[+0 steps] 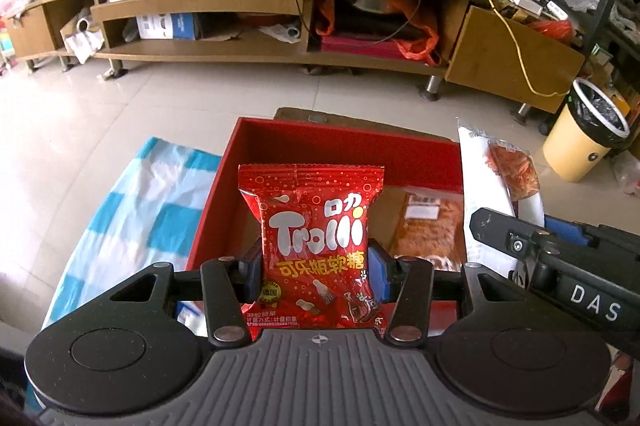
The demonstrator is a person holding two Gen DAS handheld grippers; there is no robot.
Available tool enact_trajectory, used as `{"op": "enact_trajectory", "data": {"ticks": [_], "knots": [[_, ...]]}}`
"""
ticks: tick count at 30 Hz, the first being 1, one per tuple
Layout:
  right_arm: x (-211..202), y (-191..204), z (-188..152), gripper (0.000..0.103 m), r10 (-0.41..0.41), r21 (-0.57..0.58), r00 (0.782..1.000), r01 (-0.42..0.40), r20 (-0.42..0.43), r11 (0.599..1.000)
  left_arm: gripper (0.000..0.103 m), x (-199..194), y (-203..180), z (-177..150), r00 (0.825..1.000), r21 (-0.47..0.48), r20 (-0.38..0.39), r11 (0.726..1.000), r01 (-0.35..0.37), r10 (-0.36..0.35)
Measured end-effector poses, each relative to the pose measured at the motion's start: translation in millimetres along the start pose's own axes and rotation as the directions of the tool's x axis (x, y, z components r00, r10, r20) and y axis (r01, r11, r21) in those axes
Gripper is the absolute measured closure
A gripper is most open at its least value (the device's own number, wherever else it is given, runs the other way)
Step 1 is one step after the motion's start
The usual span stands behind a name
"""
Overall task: Organize snacks
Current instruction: 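Lower both held bags into the red box and open both tools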
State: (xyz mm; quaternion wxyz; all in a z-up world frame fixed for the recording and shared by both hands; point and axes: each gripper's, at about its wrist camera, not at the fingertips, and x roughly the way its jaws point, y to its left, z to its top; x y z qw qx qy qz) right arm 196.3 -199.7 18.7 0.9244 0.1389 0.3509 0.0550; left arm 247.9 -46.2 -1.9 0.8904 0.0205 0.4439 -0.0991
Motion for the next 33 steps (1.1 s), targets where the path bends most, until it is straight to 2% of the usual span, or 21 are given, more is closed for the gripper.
{"op": "enact_trajectory", "data": {"ticks": [12,18,23,29,33], "knots": [[51.0,-5.7,8.1,0.068,-0.007,0.002,0.999,0.007,-0.034,1.0,0.045,39.6,-3.0,9.8,0.998,0.032,-0.019,0.998,-0.062,0.062],[65.6,-5.8,6.6,0.067,-0.013,-0.001,0.999,0.012,-0.043,1.0,0.045,46.4,1.7,11.2,0.996,0.029,-0.027,0.996,-0.082,0.083],[68.0,-6.9,4.1,0.065,-0.046,-0.015,0.997,0.046,-0.057,0.999,0.028,43.2,-1.3,12.3,0.993,0.053,0.004,0.992,-0.118,0.117],[53.6,-6.3,3.9,0.065,-0.072,-0.04,0.997,0.07,-0.036,0.997,0.018,34.2,-4.0,10.5,0.992,0.063,0.027,0.99,-0.129,0.127],[44.5,-7.1,4.9,0.065,-0.08,-0.031,0.997,0.079,-0.023,0.996,0.017,25.2,-4.7,7.9,0.99,0.065,0.042,0.989,-0.136,0.133]]}}
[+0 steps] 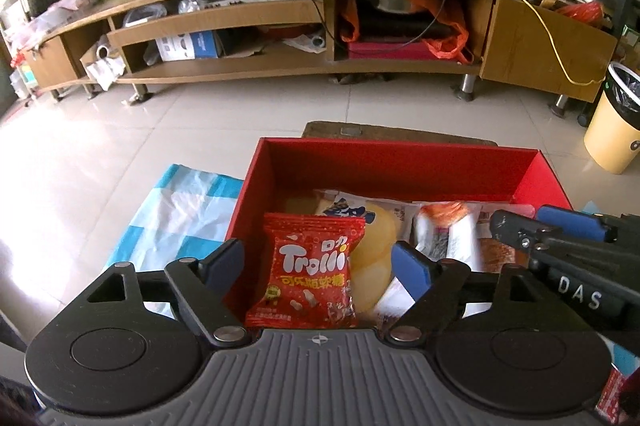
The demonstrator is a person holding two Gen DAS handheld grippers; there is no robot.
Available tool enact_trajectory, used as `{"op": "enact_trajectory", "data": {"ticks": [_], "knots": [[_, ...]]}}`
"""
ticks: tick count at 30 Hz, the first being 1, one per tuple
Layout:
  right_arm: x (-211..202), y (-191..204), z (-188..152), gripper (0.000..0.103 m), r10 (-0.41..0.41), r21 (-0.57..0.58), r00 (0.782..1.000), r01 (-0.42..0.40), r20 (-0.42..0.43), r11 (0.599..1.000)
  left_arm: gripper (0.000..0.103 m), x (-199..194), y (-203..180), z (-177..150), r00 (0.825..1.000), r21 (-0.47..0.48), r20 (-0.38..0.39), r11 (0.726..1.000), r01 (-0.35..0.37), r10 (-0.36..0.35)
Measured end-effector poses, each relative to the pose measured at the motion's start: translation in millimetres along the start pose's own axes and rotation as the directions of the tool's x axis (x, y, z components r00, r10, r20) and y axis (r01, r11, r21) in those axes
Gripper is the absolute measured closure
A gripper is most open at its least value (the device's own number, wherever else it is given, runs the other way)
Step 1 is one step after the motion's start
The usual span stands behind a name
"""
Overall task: Organize snacks
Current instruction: 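Lower both held bags into the red box and open both tools, then withdraw both tools from the box back over the remaining snacks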
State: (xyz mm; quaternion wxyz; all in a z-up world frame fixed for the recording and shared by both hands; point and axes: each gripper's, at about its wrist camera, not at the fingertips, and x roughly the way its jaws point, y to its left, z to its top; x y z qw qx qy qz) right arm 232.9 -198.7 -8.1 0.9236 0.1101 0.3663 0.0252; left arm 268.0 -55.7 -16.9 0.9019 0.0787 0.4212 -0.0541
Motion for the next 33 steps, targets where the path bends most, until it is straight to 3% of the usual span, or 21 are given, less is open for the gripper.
{"op": "enact_trajectory", "data": {"ticks": [5,17,27,33], "knots": [[-12.6,3.2,-3.1,0.064,0.007,-0.012,1.0,-0.007,0.003,1.0,0.015,-10.7,0.4,-6.8,1.0,0.018,0.007,1.0,-0.022,0.021],[-44.8,15.1,-26.4,0.062,0.024,-0.041,0.999,-0.025,-0.03,0.999,0.013,-38.5,22.8,-34.0,0.999,0.0,-0.034,1.0,0.007,-0.007],[-51.8,29.3,-57.9,0.06,0.062,-0.059,0.992,-0.069,-0.111,0.996,0.013,-50.1,58.2,-71.4,0.992,-0.052,-0.122,0.998,0.023,-0.029],[-56.1,45.9,-70.5,0.06,0.085,-0.09,0.987,-0.097,-0.133,0.991,0.013,-48.8,80.3,-102.5,0.977,-0.104,-0.211,0.995,0.012,-0.034]]}}
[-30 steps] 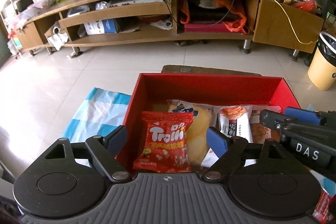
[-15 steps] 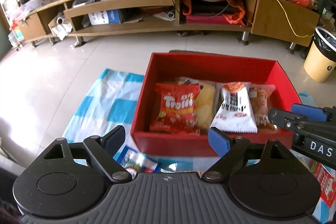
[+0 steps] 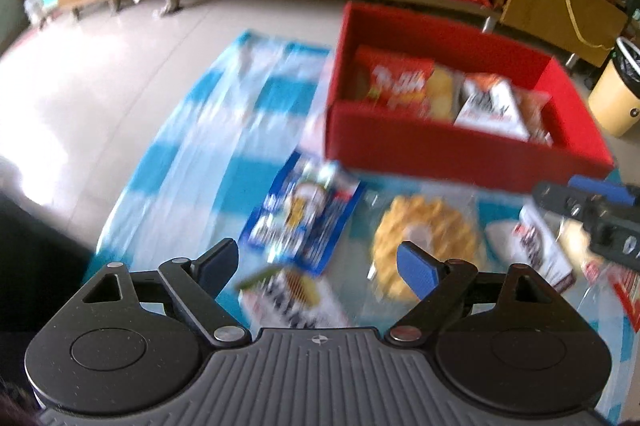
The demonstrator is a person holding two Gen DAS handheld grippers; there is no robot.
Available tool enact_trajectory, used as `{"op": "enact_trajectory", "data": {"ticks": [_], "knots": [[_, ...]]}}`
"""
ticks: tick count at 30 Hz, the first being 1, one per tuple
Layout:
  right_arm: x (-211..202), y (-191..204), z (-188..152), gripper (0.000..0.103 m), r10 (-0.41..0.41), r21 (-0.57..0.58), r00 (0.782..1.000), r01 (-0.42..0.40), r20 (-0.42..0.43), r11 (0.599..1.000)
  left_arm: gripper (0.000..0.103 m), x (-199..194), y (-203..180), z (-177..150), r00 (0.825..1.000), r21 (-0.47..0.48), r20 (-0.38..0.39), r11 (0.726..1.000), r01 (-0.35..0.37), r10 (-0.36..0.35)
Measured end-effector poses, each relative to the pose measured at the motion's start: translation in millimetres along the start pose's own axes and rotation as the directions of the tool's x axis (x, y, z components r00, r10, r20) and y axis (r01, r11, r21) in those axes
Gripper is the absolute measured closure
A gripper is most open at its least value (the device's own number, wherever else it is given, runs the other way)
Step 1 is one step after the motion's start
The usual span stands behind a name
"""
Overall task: Organize snacks
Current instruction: 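Withdraw both tools from the box back over the remaining snacks, then grasp the white-green Kaprons wafer with left tool while right tool grasps long red packet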
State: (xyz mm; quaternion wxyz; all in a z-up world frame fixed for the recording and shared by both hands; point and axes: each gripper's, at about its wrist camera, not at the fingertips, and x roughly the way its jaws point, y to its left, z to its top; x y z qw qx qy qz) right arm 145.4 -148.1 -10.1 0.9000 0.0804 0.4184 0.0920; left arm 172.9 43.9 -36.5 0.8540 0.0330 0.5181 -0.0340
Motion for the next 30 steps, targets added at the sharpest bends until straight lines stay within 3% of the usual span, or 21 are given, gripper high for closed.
{"op": "enact_trajectory", "data": {"ticks": [8,15,17,18,25,30], "knots": [[-14.9,2.6,-10.0,0.06,0.001,-0.015,1.0,0.0,0.003,1.0,0.013,21.7,17.9,-15.0,0.996,-0.115,-0.093,0.993,-0.008,-0.002],[-41.7,-39.0,-18.6,0.06,-0.069,0.026,0.998,0.069,0.001,0.997,0.016,40.7,22.6,-15.2,0.99,-0.232,-0.136,0.973,0.002,-0.034],[-49.2,-59.1,-22.2,0.06,-0.104,0.056,0.994,0.105,-0.017,0.993,0.029,38.2,22.7,-15.3,0.991,-0.212,-0.135,0.977,-0.012,-0.017],[-52.9,-69.2,-24.6,0.06,-0.121,0.072,0.992,0.123,-0.028,0.99,0.031,37.2,21.4,-16.5,0.99,-0.189,-0.139,0.982,-0.022,-0.004],[-67.4,-130.1,-49.4,0.06,-0.211,0.185,0.971,0.228,-0.11,0.956,0.031,23.4,14.1,-38.7,0.989,-0.102,-0.144,0.995,0.009,-0.024],[-56.8,-133.1,-53.9,0.057,-0.184,0.14,0.971,0.206,-0.151,0.969,0.033,9.9,5.4,-63.3,0.979,-0.066,-0.181,0.995,0.078,-0.089]]}}
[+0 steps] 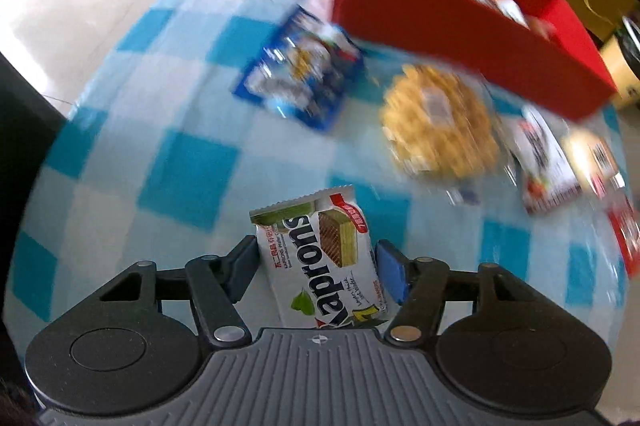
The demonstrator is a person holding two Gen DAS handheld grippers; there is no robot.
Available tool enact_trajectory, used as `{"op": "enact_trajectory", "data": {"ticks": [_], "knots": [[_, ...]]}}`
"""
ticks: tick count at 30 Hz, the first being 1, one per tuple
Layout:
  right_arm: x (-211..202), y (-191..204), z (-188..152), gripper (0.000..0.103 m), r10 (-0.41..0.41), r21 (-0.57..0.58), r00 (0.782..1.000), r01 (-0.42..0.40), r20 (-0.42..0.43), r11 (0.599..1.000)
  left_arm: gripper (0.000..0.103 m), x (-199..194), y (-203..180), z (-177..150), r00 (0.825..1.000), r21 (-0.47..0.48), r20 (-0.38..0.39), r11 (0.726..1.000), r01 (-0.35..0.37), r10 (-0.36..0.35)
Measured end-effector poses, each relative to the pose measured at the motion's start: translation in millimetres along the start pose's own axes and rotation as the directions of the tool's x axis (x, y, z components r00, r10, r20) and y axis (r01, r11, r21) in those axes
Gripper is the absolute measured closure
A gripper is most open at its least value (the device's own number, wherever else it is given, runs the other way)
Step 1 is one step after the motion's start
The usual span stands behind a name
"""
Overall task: Organize snacks
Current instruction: 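Grasp the white-green Kaprons wafer with left tool while right tool grasps long red packet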
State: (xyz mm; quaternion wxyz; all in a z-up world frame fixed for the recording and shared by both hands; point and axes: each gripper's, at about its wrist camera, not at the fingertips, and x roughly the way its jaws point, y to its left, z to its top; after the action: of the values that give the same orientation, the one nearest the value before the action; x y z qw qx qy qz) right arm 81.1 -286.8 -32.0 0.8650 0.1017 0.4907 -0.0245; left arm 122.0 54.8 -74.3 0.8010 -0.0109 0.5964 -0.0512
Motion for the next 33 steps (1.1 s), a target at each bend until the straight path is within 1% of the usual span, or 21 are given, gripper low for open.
{"op": "enact_trajectory", "data": {"ticks": [1,4,7,8,9,11,13,14,15,18,20,22,24,26,27,28,29,30,31,32,33], "knots": [[4.2,1.4,1.4,0.053,0.003,-0.024,1.0,-0.003,-0.011,1.0,0.033,-2.3,-3.2,-5.8,1.0,0.017,-0.001,1.0,0.012,-0.012],[16.9,2.8,0.7,0.05,-0.006,-0.091,0.999,0.003,-0.041,0.996,0.034,-5.8,-9.6,-20.4,0.999,0.052,-0.019,0.998,0.047,-0.046],[30.3,-3.7,-1.5,0.048,-0.018,-0.107,0.998,0.012,-0.059,0.994,0.035,-5.7,-13.8,-25.3,0.998,0.084,-0.017,0.995,0.054,-0.053],[34.6,-6.2,-3.5,0.047,-0.015,-0.101,0.997,0.007,-0.074,0.995,0.032,-5.4,-14.5,-24.6,0.998,0.09,-0.015,0.994,0.056,-0.055],[35.9,-6.6,-5.4,0.041,-0.023,-0.11,0.997,0.014,-0.075,0.994,0.03,-5.3,-14.2,-24.0,0.998,0.085,-0.015,0.994,0.064,-0.063],[38.7,-7.7,-10.2,0.036,-0.012,-0.112,0.995,0.002,-0.095,0.994,0.024,-4.6,-12.8,-22.2,0.996,0.066,-0.022,0.994,0.083,-0.082],[40.3,-8.6,-15.9,0.035,0.017,-0.088,0.993,-0.027,-0.12,0.996,0.024,-3.8,-13.5,-22.1,0.996,0.062,-0.022,0.994,0.089,-0.087],[39.2,-6.1,-19.3,0.035,0.01,-0.1,0.993,-0.022,-0.116,0.995,0.023,-1.3,-13.4,-20.3,0.996,0.065,-0.022,0.994,0.086,-0.085],[37.4,-2.2,-23.1,0.035,-0.003,-0.119,0.994,-0.01,-0.112,0.993,0.023,-0.8,-14.6,-19.9,0.996,0.07,-0.021,0.994,0.083,-0.082],[33.8,5.4,-28.1,0.037,-0.033,-0.109,0.994,0.022,-0.1,0.994,0.017,0.4,-17.6,-19.8,0.996,0.077,-0.021,0.993,0.086,-0.085],[32.7,10.5,-29.0,0.041,-0.045,-0.114,0.995,0.035,-0.091,0.993,0.016,0.1,-18.9,-20.5,0.997,0.079,-0.016,0.993,0.083,-0.082],[34.5,10.8,-26.1,0.041,-0.046,-0.1,0.995,0.038,-0.084,0.994,0.016,0.6,-19.8,-20.3,0.997,0.084,-0.005,0.994,0.074,-0.073],[37.8,10.0,-23.2,0.04,-0.055,-0.07,0.996,0.049,-0.076,0.996,0.016,-0.3,-17.1,-20.3,0.998,0.067,0.009,0.996,0.06,-0.061],[38.3,14.1,-20.5,0.04,-0.067,-0.083,0.995,0.061,-0.068,0.995,0.016,1.1,-12.5,-19.6,0.999,0.039,0.014,0.999,0.035,-0.035],[38.7,16.3,-19.9,0.04,-0.07,-0.085,0.996,0.065,-0.057,0.994,0.015,1.4,-10.7,-19.2,0.999,0.027,0.02,0.999,0.039,-0.04],[38.7,17.9,-20.0,0.043,-0.069,-0.083,0.996,0.065,-0.051,0.994,0.016,1.5,-10.5,-18.8,0.999,0.016,0.022,0.999,0.039,-0.039],[37.7,20.3,-20.8,0.045,-0.07,-0.084,0.997,0.066,-0.044,0.994,0.018,1.3,-11.1,-18.6,0.999,0.012,0.024,0.999,0.03,-0.03],[35.7,24.2,-21.7,0.052,-0.071,-0.098,0.997,0.066,-0.041,0.993,0.021,0.8,-13.2,-19.7,1.0,0.02,0.025,1.0,0.012,-0.012],[34.0,29.0,-22.8,0.055,-0.077,-0.115,0.996,0.071,-0.048,0.991,0.026,-0.1,-16.1,-20.9,1.0,0.042,0.026,0.999,-0.012,0.011],[32.6,33.2,-25.0,0.056,-0.067,-0.126,0.996,0.059,-0.06,0.99,0.034,-1.4,-18.6,-22.7,0.999,0.065,0.027,0.997,-0.028,0.027],[30.2,38.0,-28.8,0.057,-0.055,-0.136,0.996,0.045,-0.069,0.99,0.035,-3.7,-19.6,-24.5,0.999,0.077,0.031,0.996,-0.04,0.038]]}}
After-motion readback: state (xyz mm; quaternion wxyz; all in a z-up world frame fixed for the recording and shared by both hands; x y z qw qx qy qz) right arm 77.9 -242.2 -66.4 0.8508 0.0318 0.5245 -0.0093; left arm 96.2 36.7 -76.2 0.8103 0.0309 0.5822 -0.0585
